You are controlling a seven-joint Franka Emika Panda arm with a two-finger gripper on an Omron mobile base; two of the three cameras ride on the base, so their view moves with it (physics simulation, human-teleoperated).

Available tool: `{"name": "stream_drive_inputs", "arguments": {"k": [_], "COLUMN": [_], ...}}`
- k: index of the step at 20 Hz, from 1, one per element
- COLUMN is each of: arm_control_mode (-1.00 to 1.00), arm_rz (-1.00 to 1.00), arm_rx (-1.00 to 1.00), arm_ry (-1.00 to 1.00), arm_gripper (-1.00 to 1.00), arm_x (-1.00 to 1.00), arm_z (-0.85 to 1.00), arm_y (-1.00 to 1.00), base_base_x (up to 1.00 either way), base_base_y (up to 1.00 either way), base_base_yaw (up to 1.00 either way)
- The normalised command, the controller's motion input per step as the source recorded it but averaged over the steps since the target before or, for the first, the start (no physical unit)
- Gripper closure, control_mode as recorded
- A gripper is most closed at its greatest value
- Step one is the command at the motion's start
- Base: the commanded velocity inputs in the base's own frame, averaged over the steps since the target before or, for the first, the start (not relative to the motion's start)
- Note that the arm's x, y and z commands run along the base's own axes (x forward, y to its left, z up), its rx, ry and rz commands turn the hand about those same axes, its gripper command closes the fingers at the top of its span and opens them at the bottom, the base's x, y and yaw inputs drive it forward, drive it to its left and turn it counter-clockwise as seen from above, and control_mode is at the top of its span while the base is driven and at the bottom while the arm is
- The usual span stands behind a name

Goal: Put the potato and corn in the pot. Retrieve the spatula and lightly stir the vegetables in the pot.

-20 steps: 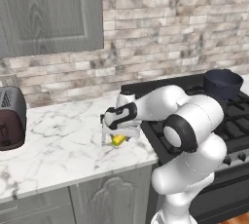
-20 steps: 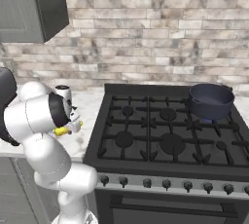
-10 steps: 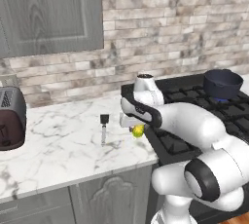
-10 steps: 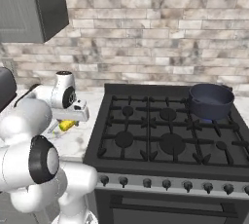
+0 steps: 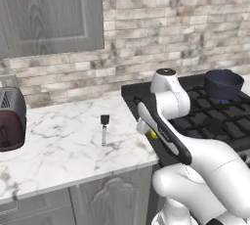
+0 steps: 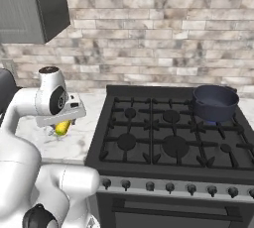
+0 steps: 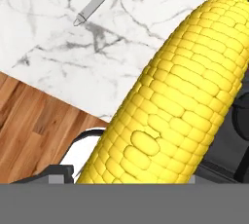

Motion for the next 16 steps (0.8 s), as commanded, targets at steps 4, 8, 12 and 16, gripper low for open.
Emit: {"name": "stream_drive_inputs", "arguments": {"k": [4, 8, 12, 16], "arm_control_mode": [-1.0, 1.0, 1.0, 1.0], "arm_rz": [0.0, 0.0, 0.0, 0.0], "arm_rx": [0.0, 0.0, 0.0, 0.0], "arm_ry": [0.0, 0.0, 0.0, 0.0], "arm_gripper": [1.0, 1.0, 1.0, 1.0], "arm_x": [0.0, 0.0, 0.0, 0.0], "arm_z": [0.0, 0.0, 0.0, 0.0], "arm_y": [0.0, 0.0, 0.0, 0.0], "base_base_x": [0.0, -0.14, -0.76, -0.1], "base_base_y": [0.0, -0.14, -0.55, -0.97], "base_base_yaw": [0.0, -0.01, -0.12, -0.03]}}
